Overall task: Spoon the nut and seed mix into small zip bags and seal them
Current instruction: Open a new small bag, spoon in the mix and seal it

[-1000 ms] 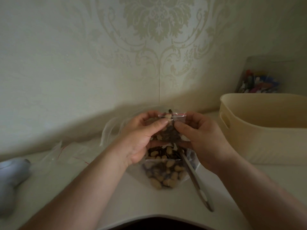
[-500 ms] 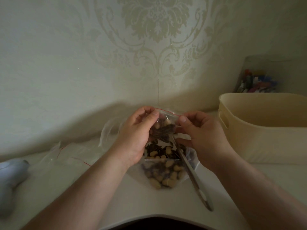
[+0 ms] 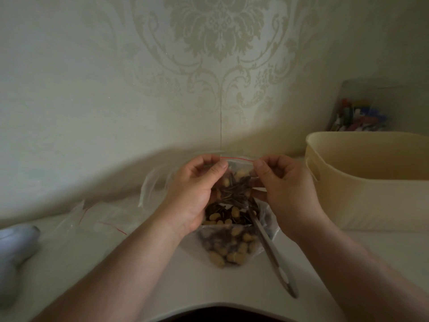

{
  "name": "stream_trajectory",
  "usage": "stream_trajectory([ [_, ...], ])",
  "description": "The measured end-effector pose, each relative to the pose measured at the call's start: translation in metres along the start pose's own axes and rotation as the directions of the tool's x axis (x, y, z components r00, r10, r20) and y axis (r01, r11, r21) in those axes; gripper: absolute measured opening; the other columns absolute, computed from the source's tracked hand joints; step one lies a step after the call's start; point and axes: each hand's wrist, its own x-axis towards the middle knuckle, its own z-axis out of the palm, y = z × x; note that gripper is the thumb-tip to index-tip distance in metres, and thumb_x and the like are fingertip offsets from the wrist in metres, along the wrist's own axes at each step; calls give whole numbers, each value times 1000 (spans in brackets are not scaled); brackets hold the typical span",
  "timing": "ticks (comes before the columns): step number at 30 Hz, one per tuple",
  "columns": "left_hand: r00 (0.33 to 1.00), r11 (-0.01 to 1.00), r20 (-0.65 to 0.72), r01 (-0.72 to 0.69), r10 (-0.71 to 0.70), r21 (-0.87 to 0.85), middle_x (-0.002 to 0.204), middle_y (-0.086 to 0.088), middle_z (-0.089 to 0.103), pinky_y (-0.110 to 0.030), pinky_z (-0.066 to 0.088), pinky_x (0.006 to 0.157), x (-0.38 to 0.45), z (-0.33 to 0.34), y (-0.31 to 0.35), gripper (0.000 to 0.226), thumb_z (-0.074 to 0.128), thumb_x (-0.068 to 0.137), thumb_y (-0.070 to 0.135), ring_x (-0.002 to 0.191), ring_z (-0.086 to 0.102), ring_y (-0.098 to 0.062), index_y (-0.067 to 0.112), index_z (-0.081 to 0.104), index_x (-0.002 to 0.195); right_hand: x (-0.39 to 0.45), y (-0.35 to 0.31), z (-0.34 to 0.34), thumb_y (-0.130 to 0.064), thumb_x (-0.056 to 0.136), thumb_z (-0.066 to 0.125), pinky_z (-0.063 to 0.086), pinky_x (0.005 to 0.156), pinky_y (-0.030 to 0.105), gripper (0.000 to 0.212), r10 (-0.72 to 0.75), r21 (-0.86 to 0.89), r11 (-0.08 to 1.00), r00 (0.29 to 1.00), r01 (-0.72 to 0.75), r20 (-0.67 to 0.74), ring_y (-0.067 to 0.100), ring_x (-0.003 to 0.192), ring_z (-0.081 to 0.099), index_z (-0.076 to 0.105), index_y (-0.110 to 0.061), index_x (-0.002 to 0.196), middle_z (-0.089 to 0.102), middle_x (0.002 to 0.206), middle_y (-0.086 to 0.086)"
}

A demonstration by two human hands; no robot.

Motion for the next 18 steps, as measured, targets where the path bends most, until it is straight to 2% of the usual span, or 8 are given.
stream_trajectory([
  [4, 998, 999, 35, -51, 51, -8, 83, -7, 69, -28, 55, 64, 1, 0, -1, 5, 71, 95, 11, 71, 61, -16, 14, 74, 93, 0, 2, 1, -20, 100, 69, 65, 81, 43, 11, 3, 5, 1000, 998, -3, 59, 27, 88, 78, 73, -10, 99, 78, 91, 9],
  [6, 998, 998, 32, -55, 56, -15, 84, -9, 67, -32, 56, 69, 1, 0, -1, 10, 70, 95, 13, 74, 61, -18, 16, 76, 88, 0, 2, 2, -17, 99, 70, 65, 83, 46, 9, -11, 10, 1000, 996, 10, 84, 28, 88, 78, 74, -9, 99, 79, 90, 9],
  [8, 997, 998, 38, -67, 68, -20, 87, -12, 67, -36, 56, 76, 1, 0, -1, 8, 70, 96, 16, 81, 62, -25, 12, 76, 93, -1, 1, 1, -15, 98, 70, 65, 84, 46, 7, -33, 5, 999, 995, 33, 90, 28, 87, 78, 74, -10, 97, 79, 89, 9],
  [11, 990, 991, 45, -133, 131, 28, 92, -11, 72, -44, 56, 88, 1, -2, -2, 20, 69, 97, 20, 91, 66, -27, 2, 72, 106, 0, 2, 0, -15, 97, 71, 65, 84, 46, 6, -70, -21, 997, 996, 71, 56, 28, 86, 78, 74, -10, 96, 78, 86, 9],
  [14, 979, 980, 62, -196, 193, 40, 90, -10, 71, -46, 52, 85, 1, -2, -2, 17, 66, 100, 18, 84, 59, -27, 1, 70, 104, 0, 4, 1, -16, 96, 73, 65, 86, 48, 5, -92, -28, 995, 995, 93, 41, 31, 87, 77, 74, -11, 95, 77, 85, 9],
  [18, 981, 982, 78, -183, 180, 36, 89, -9, 70, -48, 48, 85, 0, -2, -2, 13, 65, 101, 19, 85, 56, -28, 10, 73, 95, -1, 3, 2, -14, 97, 72, 65, 84, 47, 3, -96, -44, 994, 993, 99, 65, 27, 85, 77, 74, -14, 95, 78, 85, 7],
])
